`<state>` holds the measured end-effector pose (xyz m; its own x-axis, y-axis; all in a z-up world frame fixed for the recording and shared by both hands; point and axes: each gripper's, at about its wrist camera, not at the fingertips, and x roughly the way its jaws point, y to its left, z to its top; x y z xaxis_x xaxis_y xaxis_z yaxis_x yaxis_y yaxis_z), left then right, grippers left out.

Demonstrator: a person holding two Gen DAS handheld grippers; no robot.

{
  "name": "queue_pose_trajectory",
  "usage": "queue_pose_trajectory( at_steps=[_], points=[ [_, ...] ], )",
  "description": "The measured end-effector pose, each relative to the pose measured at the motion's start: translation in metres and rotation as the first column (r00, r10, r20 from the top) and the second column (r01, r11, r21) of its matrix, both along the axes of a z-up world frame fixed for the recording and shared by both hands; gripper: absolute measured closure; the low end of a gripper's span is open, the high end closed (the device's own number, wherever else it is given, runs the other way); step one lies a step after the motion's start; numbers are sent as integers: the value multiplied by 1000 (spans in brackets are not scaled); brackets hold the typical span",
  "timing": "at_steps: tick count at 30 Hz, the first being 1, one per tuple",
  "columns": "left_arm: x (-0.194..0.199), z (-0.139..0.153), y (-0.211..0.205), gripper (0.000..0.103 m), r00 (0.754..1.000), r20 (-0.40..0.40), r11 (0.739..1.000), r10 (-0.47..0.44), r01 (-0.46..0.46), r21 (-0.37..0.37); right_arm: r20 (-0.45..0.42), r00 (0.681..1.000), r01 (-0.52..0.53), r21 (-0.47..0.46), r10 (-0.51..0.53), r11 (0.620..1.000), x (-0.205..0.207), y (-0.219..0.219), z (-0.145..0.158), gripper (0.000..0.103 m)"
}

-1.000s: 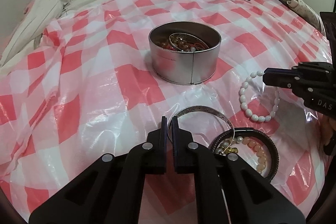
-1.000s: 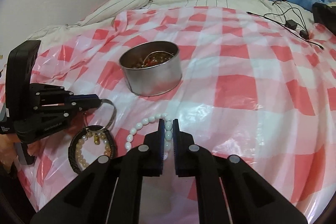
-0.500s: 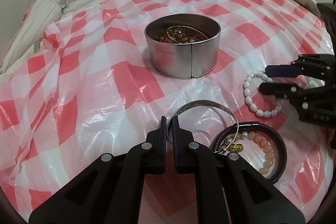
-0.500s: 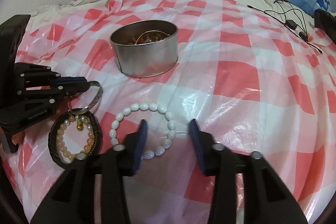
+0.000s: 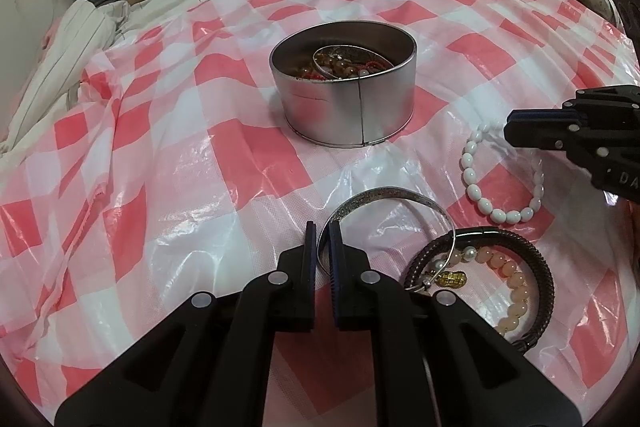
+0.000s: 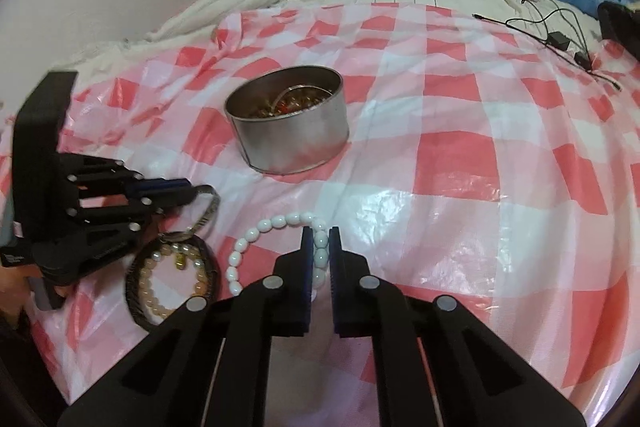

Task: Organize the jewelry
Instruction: 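Lift the bangle with the left tool toward the tin while the right tool carries the pearl bracelet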

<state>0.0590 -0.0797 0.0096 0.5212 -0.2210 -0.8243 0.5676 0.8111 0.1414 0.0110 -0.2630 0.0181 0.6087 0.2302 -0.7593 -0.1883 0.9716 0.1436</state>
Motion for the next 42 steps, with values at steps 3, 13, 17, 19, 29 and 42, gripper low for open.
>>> queue_pose_trajectory(
  at_steps=[3, 13, 17, 19, 29, 42],
  points=[
    [0, -1, 0, 95, 1000, 3, 1000, 0, 0, 5, -7, 1000, -4, -46, 4, 999, 1, 4, -4, 63],
    [-1, 6, 3, 100, 999, -42, 994, -34, 29, -104, -57, 997, -35, 224, 49, 974, 2, -14, -11, 95],
    [3, 11, 11, 100, 997, -75, 981, -24, 10, -192, -24, 999, -28, 412, 42, 911, 2, -31, -3, 95],
    [3, 14, 13, 100, 997, -77, 975, -23, 5, -223, -2, 999, -36, 463, 42, 886, 1, -34, 2, 95],
    [-1, 32, 17, 100, 999, -36, 954, -23, 11, -301, 87, 995, -80, 518, 40, 852, -5, -37, 23, 95],
    [1, 42, 21, 100, 1000, -13, 939, -10, 5, -343, 121, 992, -89, 538, 28, 838, -9, -41, 30, 95]
  ],
)
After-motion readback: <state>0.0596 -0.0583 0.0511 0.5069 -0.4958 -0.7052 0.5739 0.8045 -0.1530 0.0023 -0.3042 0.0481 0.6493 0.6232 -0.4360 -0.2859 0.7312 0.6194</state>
